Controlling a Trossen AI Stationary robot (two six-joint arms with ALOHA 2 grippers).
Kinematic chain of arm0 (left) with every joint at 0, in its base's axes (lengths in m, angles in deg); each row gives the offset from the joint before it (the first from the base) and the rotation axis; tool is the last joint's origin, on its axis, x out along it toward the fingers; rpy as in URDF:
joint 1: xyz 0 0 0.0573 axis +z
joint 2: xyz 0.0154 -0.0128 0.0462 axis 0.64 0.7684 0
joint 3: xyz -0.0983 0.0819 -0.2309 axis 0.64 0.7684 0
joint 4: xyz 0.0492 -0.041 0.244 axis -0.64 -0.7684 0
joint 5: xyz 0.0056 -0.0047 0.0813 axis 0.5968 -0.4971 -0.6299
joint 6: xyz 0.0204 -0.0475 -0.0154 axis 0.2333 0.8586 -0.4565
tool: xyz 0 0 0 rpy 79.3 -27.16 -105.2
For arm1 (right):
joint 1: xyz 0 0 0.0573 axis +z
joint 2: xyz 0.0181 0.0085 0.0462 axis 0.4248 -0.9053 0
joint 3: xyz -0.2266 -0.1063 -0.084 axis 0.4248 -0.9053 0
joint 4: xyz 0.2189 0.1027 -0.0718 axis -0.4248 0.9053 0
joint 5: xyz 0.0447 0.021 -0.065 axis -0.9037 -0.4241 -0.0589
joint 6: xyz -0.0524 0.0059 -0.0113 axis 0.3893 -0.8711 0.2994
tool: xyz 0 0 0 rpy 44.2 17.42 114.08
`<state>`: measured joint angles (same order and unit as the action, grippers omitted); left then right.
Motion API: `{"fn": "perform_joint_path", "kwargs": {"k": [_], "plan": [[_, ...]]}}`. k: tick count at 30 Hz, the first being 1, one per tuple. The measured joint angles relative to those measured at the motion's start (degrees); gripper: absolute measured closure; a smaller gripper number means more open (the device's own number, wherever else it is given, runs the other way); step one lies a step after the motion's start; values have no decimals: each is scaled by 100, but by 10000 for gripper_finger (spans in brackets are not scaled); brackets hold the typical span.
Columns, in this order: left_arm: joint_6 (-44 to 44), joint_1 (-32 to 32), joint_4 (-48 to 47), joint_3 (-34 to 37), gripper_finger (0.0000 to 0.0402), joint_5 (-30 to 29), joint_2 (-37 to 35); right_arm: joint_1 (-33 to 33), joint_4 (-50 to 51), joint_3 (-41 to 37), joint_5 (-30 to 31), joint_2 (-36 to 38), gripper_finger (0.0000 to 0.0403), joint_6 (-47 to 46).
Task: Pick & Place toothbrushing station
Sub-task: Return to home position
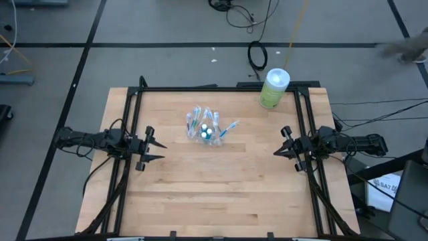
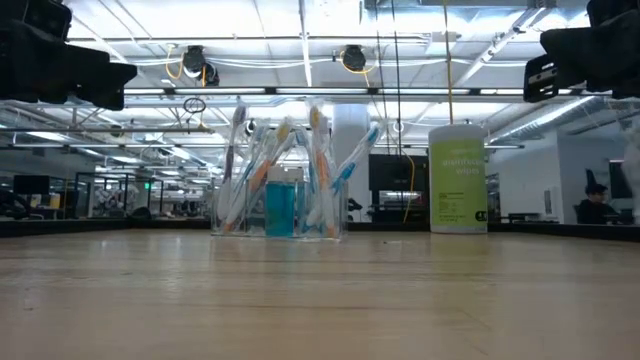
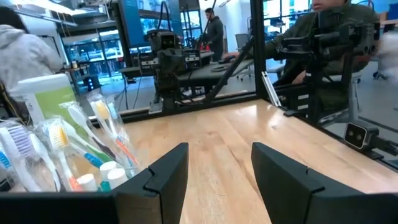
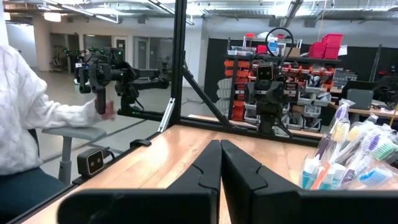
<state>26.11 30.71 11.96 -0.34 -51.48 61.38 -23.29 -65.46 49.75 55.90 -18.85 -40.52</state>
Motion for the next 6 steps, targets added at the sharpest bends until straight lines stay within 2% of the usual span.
{"fn": "perform_joint_path", "kwargs": {"k": [6], "plan": [[-10, 0, 8, 0, 218, 0, 0, 0, 4, -2, 0, 0, 402, 2]]}}
